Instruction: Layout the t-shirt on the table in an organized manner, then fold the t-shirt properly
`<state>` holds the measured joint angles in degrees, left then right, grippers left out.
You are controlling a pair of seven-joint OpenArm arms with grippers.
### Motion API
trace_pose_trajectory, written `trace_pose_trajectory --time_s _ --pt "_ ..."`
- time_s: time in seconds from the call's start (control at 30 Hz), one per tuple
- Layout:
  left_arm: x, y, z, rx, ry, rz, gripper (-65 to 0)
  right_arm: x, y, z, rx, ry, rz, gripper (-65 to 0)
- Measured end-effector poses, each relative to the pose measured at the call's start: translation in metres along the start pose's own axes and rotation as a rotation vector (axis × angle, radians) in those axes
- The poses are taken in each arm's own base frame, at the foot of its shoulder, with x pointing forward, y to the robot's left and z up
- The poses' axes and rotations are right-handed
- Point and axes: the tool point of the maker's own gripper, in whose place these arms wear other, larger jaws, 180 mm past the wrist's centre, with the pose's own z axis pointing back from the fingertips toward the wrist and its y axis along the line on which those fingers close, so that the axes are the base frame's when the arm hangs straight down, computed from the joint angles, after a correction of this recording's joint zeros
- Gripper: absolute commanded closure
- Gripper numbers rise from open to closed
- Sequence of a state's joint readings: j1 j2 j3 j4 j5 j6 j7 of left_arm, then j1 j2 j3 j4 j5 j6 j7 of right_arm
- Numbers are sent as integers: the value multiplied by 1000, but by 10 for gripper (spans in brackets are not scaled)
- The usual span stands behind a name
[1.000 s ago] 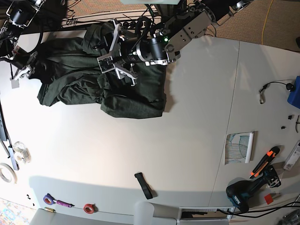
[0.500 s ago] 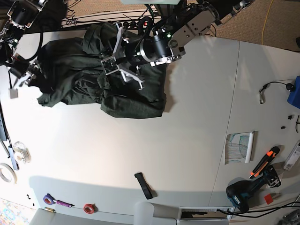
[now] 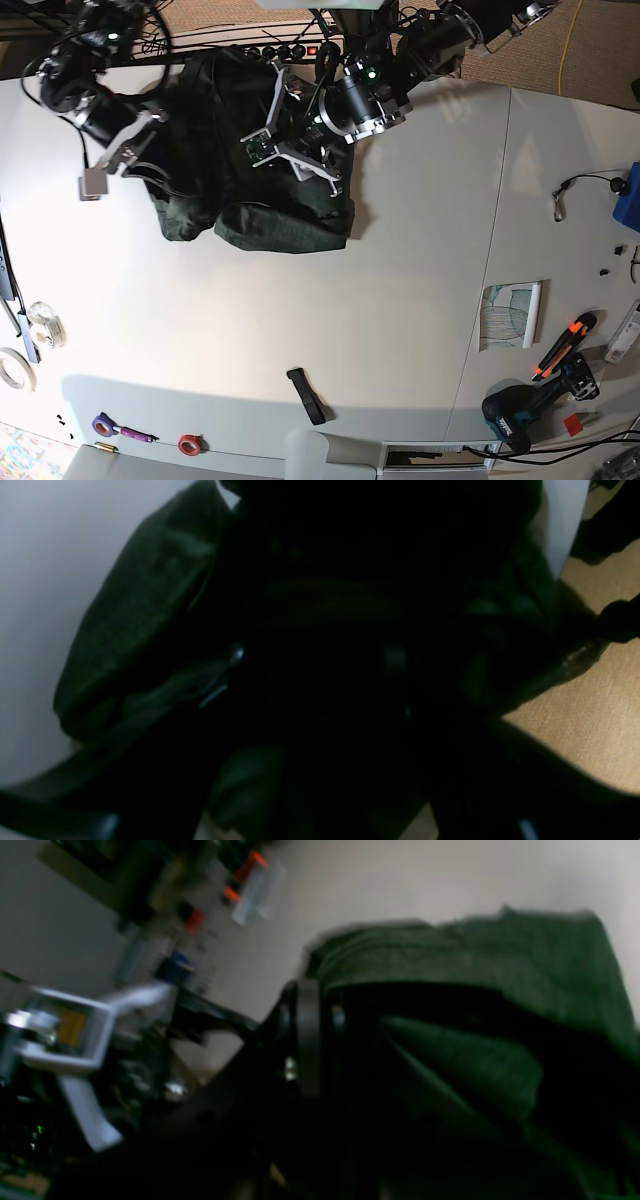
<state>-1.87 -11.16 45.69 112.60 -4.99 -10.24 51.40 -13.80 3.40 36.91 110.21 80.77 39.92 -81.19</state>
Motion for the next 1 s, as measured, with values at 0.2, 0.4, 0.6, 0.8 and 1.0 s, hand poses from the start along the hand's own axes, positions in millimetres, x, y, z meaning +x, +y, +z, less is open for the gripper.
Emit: trace_pose_trajectory --time_s 0.2,0.4,0.6,0.8,1.0 --pt "-1 0 0 0 7 -1 -287 -17 17 -27 -27 74 56 0" --pt "-1 0 0 0 8 0 -287 -30 31 -68 -29 142 173 0" --pt "-14 24 3 110 70 27 -287 -30 46 -106 -25 220 332 0" --pt "-34 50 19 237 145 7 -287 -36 53 -122 -65 250 374 0" --pt "-36 74 42 390 184 -23 -273 -34 66 -133 -45 224 364 0"
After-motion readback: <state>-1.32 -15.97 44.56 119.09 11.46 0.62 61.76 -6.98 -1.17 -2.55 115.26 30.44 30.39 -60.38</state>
